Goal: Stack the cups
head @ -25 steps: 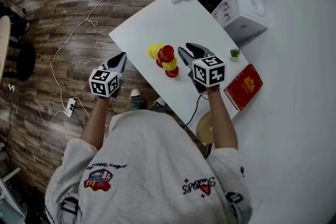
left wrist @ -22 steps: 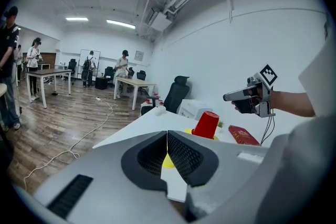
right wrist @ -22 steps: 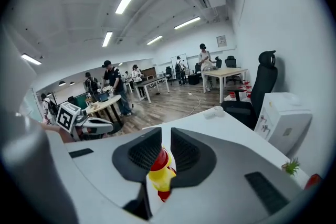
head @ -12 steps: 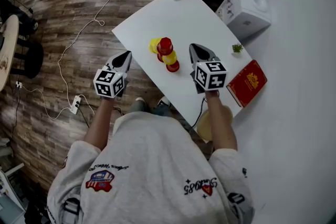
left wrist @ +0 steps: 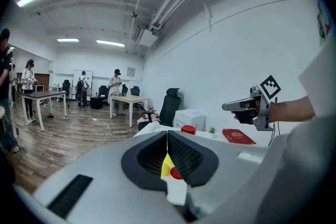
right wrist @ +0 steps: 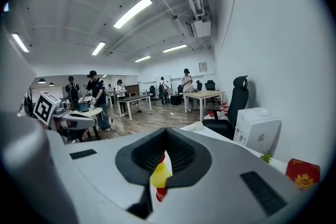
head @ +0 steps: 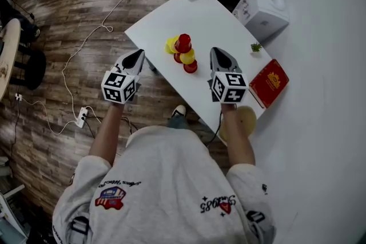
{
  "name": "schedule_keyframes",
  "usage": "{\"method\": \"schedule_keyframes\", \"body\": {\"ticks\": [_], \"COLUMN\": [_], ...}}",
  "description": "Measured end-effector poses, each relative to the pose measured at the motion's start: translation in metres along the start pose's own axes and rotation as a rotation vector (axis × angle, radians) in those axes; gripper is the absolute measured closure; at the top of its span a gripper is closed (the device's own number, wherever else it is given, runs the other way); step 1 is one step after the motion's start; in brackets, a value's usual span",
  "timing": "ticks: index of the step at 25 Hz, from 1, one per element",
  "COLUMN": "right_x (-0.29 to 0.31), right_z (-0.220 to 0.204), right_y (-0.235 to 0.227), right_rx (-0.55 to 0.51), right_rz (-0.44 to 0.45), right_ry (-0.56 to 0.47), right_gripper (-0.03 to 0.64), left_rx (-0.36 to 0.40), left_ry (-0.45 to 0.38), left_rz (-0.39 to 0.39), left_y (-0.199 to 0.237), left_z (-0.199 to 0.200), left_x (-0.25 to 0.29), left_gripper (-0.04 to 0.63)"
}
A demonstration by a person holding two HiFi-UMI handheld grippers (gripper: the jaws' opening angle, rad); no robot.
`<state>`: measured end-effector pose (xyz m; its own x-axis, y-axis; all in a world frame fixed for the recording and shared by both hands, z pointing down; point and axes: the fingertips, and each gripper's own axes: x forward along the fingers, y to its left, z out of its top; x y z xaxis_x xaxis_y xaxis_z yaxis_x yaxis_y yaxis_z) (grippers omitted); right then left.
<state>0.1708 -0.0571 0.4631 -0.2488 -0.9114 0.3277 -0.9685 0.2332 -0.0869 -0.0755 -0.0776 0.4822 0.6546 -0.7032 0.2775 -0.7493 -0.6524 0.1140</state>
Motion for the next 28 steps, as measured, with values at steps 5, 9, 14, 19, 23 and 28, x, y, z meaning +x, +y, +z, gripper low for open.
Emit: {"method": "schedule_keyframes", "body": {"ticks": [5,9,14,19,23,28], "right_x": [-0.038,-0.072,-0.105,-0.12,-0.127,-0.132], "right_z": [0.001,-0.008,-0.025,-0.035,-0.037,-0.039], "right_y": [0.034,0.053,0.076,0.088,0.092,0.1], "right_rx": [-0.054,-0.082,-0.082,-0.094,-0.093,-0.09], "right_rz": [-0.039,-0.055,-0.065,-0.073,-0.071,-0.075], "right_ry": [-0.044,-0.05,-0.063,-0.082,-0.088,-0.09], "right_gripper": [0.612,0.612,0.614,0.614,0.614,0.614], "left_rx": [0.019,0.02,0.014,0.024,0.021,0.023], "left_ry": [-0.041,-0.061,-0.065,-0.069,-0.07,-0.075], "left_rz": [-0.014,-0.017,-0.018,-0.013,-0.01,-0.016], "left_y": [-0.01,-0.025,-0.042,-0.055,-0.061,-0.062], "left_z": [0.004,-0.001,-0.016,-0.026,-0.03,-0.03], "left_x": [-0.039,-0.067,-0.106,-0.127,-0.136,-0.144], "left_gripper": [0.589,0.589,0.589,0.589,0.589,0.589]}}
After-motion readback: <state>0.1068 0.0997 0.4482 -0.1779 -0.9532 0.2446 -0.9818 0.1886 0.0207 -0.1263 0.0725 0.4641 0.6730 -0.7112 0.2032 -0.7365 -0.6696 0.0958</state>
